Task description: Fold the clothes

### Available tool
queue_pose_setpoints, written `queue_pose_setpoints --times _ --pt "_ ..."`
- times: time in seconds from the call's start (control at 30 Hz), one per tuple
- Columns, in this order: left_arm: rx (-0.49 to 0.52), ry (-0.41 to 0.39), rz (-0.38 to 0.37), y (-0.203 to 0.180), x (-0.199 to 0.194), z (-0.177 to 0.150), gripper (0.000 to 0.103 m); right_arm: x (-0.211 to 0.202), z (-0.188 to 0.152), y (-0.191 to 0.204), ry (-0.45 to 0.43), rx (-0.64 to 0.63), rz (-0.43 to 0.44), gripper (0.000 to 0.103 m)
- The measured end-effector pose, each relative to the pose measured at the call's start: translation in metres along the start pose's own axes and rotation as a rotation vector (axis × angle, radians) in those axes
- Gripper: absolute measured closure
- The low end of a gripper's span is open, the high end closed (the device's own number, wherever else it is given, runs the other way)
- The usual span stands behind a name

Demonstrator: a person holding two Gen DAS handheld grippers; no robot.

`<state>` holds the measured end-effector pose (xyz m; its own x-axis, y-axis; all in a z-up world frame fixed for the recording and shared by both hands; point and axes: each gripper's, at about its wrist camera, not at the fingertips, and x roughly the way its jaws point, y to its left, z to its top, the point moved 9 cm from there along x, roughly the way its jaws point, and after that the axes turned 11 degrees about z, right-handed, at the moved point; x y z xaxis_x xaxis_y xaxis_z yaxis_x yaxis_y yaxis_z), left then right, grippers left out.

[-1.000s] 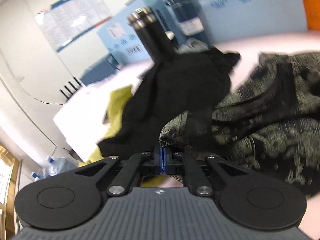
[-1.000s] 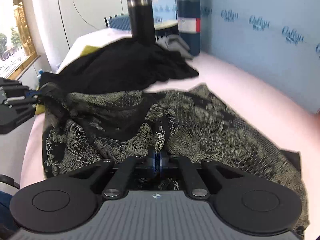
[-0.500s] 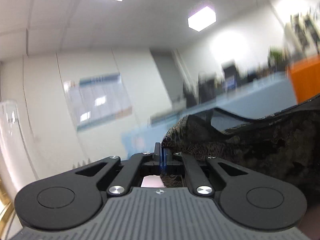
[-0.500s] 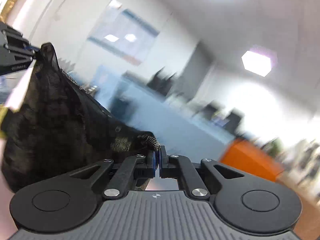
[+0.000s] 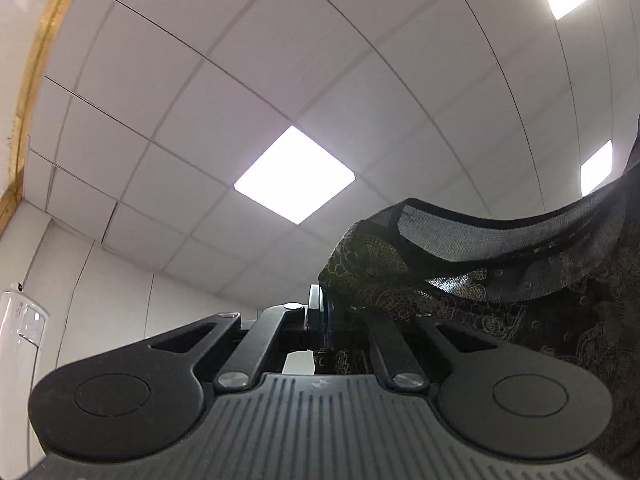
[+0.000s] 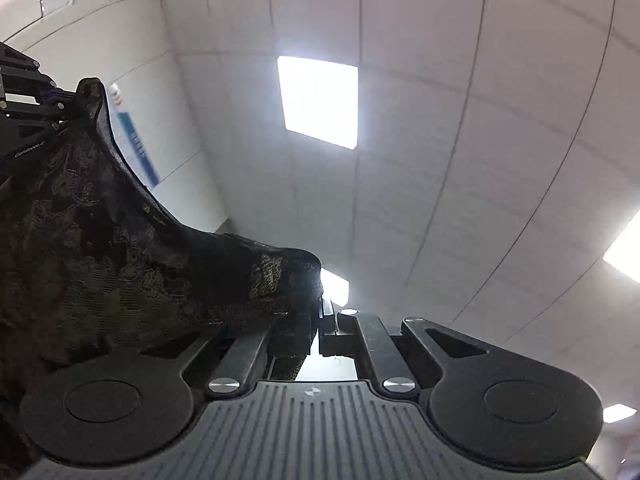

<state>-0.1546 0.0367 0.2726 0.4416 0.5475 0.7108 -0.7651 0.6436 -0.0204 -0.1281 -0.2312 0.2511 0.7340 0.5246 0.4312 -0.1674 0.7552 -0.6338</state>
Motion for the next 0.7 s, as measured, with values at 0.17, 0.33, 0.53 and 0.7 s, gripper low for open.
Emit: queue_pose_setpoints --times 0.17,0.33,0.53,0.7 --pt "-0.074 -0.1 -0.001 0.001 0.003 0.033 0.1 -0.013 0.023 -0.037 -0.058 -0.039 -0.08 0.1" --pt "-0.131 -0.119 -0.009 -0.006 0.007 0.043 0.1 -0.02 0.023 -0.058 -0.075 -0.046 -0.115 0.099" --pt "-0.111 -0.044 -0.081 -0.041 0.009 0.016 0.101 -0.008 -0.024 -0.052 0.003 -0.005 -0.098 0.1" --pt "0.084 0.21 -0.244 -0.113 -0.001 -0.08 0.098 0.021 -0.144 -0.031 0.266 0.04 -0.001 0.1"
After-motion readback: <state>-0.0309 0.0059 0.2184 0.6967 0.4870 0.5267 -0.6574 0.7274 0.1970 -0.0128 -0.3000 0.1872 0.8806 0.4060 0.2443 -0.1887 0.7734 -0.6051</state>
